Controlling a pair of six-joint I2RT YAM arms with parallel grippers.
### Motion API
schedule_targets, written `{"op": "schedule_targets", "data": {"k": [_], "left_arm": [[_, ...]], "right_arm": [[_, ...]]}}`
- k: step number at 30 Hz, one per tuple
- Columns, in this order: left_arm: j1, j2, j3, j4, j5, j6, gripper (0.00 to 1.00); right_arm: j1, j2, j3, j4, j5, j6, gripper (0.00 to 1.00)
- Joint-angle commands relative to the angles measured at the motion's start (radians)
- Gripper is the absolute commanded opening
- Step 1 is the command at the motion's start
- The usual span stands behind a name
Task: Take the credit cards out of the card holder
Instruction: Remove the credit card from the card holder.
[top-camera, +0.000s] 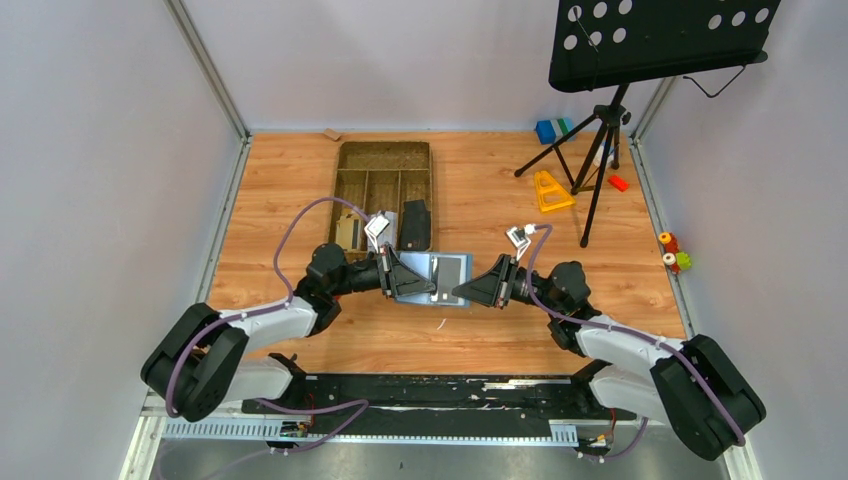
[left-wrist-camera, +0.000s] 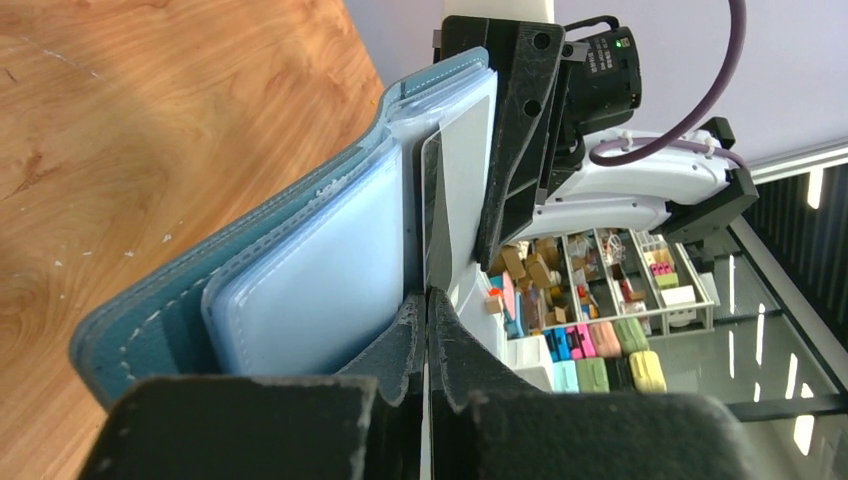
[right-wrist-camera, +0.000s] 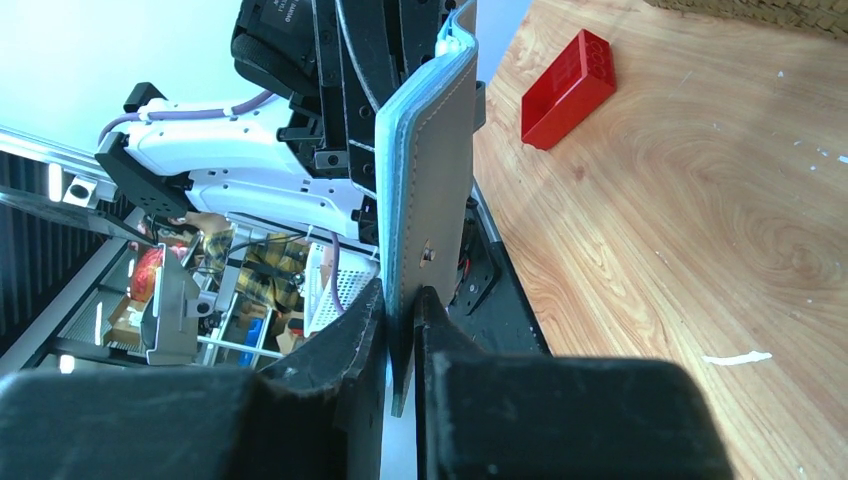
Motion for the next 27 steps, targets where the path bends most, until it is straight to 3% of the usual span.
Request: {"op": "schedule_targets", "data": {"k": [1, 12, 19, 27], "left_arm": [[-0.049, -0.023, 0.042, -0.07, -0.026, 0.063, 0.0], [0.001, -0.127, 0.004, -0.218, -0.022, 0.132, 0.0], [0.008, -0.133, -0.003, -0.213, -0.021, 0.129, 0.0], [0.009, -0.117, -0.007, -0.15, -0.008, 0.094, 0.0]], "right_arm": [[0.042, -0.023, 0.061, 0.084, -0.034, 0.011, 0.0], [0.029, -0.122, 0.054, -0.111, 0.026, -0.073, 0.0], [0.027, -0.121, 0.054, -0.11, 0.02, -0.073, 0.0], [0.027, -0.08, 0.058, -0.041, -0.006, -0.042, 0.07]]}}
